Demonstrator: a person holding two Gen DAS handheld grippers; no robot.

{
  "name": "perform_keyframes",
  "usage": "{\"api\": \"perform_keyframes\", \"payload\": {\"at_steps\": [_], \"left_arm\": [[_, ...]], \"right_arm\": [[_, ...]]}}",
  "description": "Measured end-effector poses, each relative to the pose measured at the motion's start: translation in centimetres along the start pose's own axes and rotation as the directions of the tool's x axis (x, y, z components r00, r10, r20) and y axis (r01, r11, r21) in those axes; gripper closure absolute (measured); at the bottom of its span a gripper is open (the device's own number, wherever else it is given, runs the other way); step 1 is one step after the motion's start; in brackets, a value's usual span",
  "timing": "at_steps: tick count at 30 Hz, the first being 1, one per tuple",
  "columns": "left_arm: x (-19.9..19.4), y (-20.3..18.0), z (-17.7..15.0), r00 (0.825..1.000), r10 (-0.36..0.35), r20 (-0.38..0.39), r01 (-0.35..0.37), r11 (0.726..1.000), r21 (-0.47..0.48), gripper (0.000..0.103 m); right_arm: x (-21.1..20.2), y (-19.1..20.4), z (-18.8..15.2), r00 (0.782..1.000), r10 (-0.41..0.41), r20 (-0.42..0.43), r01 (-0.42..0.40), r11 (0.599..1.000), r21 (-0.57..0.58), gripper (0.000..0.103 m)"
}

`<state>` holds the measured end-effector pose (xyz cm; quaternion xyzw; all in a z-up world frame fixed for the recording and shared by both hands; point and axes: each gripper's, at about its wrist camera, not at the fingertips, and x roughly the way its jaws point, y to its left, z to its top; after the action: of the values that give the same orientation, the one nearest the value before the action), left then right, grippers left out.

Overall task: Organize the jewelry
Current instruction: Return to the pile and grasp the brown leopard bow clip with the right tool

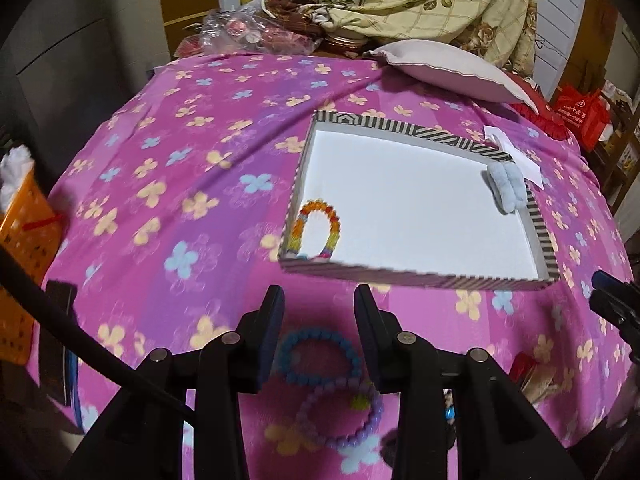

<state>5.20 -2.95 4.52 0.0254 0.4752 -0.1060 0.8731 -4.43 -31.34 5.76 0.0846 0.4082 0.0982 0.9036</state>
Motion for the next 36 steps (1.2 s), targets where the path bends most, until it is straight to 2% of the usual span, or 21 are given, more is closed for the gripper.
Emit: {"api": "perform_keyframes", "payload": {"at_steps": [9, 16, 26, 36], "left_arm": [[-2.3, 0.5, -3.4, 0.999, 0.045, 0.03, -0.045, 0.999, -0.006, 0.064], [-3.7, 0.7, -5.8, 0.996, 0.071, 0.045, -0.071, 0.997, -0.01, 0.064], [-5.2, 0.6, -7.9, 0.997, 0.059, 0.055, -0.058, 0.998, -0.021, 0.064], [-4.3, 2.9, -9.4, 1.0, 0.014, -0.01, -0.015, 0.994, -0.106, 0.064]], "right_arm": [[-2.2, 2.3, -3.5, 0.999, -0.029, 0.018, 0.029, 0.999, 0.023, 0.043], [-3.0, 3.6, -5.2, 1.0, -0.028, -0.004, 0.028, 1.0, 0.014, 0.043], [-3.8, 5.3, -7.1, 0.999, -0.031, -0.02, 0.03, 0.999, -0.038, 0.043], [-3.1, 6.2, -9.4, 0.996, -0.052, -0.072, 0.043, 0.992, -0.119, 0.043]]}}
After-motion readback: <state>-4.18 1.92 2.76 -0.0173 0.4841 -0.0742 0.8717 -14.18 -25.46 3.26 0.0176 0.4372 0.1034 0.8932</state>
